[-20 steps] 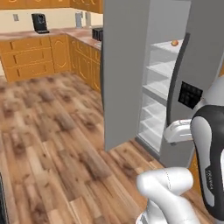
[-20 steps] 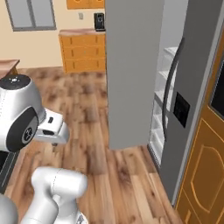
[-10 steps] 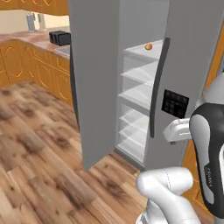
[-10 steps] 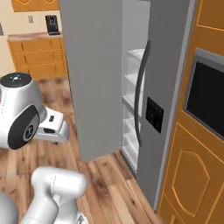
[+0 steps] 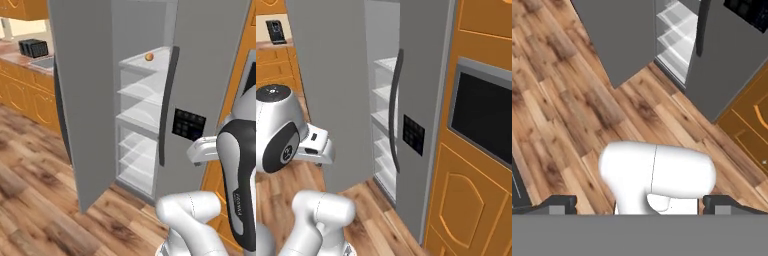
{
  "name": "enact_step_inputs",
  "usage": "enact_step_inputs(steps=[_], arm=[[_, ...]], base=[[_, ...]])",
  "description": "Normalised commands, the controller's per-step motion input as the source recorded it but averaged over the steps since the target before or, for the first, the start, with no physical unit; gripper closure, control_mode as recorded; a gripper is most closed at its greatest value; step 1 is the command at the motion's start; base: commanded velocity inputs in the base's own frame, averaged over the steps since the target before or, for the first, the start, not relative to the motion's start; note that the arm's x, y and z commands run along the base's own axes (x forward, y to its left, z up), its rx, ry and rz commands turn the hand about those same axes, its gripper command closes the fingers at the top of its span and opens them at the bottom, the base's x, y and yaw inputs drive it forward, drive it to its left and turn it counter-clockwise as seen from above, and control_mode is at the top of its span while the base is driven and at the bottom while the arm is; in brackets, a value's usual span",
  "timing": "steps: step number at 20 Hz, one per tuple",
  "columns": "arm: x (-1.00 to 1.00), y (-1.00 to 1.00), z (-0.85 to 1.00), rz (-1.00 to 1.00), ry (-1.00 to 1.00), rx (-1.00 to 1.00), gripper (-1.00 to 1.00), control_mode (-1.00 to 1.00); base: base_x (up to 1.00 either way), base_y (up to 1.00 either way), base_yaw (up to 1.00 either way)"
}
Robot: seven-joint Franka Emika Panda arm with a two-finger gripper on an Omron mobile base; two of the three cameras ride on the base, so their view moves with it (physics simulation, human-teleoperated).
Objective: Pick up the pear and mango from the fridge and place one fruit on each plate on the dining counter.
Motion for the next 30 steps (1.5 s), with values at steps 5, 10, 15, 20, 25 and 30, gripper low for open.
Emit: enact_step_inputs(steps=[5, 10, 15, 20, 25, 30], arm=[[0.0, 0.0, 0.0, 0.0, 0.0, 0.0, -1.0, 1.0], [0.0, 0.0, 0.0, 0.0, 0.0, 0.0, -1.0, 1.0], [0.0, 0.0, 0.0, 0.0, 0.0, 0.0, -1.0, 1.0], [0.0, 0.0, 0.0, 0.0, 0.0, 0.0, -1.0, 1.0], [0.0, 0.0, 0.0, 0.0, 0.0, 0.0, -1.0, 1.0], [0.0, 0.0, 0.0, 0.0, 0.0, 0.0, -1.0, 1.0]], base=[[0.57, 0.29, -0.25], [0.48, 0.41, -0.35], [0.11, 0.31, -0.35], [0.0, 0.43, -0.33], [0.2, 0.5, -0.28], [0.51, 0.68, -0.21]])
